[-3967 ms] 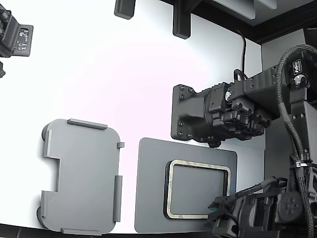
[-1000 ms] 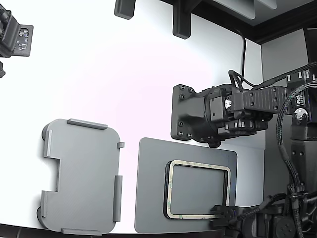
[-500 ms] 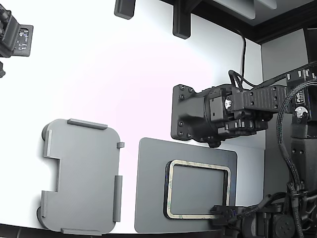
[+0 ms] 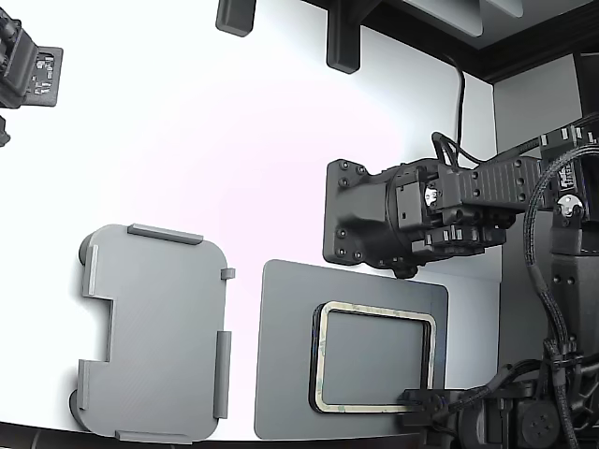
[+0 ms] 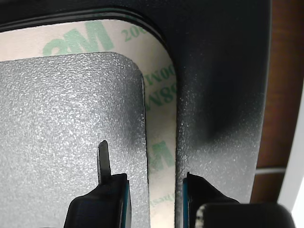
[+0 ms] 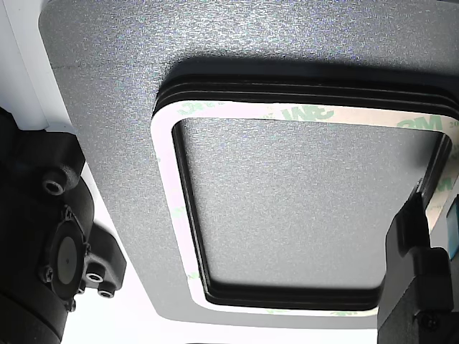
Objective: Grab top frame and put it into gray box.
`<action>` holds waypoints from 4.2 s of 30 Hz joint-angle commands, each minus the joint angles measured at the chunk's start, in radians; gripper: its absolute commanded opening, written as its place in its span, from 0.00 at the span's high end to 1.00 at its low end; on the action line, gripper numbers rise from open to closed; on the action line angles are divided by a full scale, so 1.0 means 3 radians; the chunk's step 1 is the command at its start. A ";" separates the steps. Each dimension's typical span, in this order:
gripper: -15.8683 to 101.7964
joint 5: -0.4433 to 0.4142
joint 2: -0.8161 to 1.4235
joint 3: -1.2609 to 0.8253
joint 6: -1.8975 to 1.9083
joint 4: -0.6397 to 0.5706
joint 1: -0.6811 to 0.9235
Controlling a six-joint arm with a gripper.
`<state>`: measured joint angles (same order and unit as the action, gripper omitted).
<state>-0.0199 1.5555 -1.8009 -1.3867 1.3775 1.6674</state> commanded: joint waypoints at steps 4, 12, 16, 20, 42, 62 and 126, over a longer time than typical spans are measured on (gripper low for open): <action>0.51 0.0020 0.0082 0.0051 -0.0005 -0.0026 -0.0051; 0.58 0.0010 0.0102 0.0015 0.0005 -0.0072 -0.0051; 0.58 0.0010 0.0112 -0.0005 0.0005 -0.0087 -0.0046; 0.75 0.0000 0.0159 -0.0056 0.0066 -0.0194 -0.0046; 0.96 -0.0409 0.0327 0.0552 0.0568 0.0348 -0.0082; 0.96 -0.0501 0.1094 0.0660 0.2863 -0.0087 -0.1447; 0.97 -0.0920 -0.0476 0.2915 0.8882 0.0926 -0.3891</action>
<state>-0.3007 1.3929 -0.9127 1.1643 1.6460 0.5185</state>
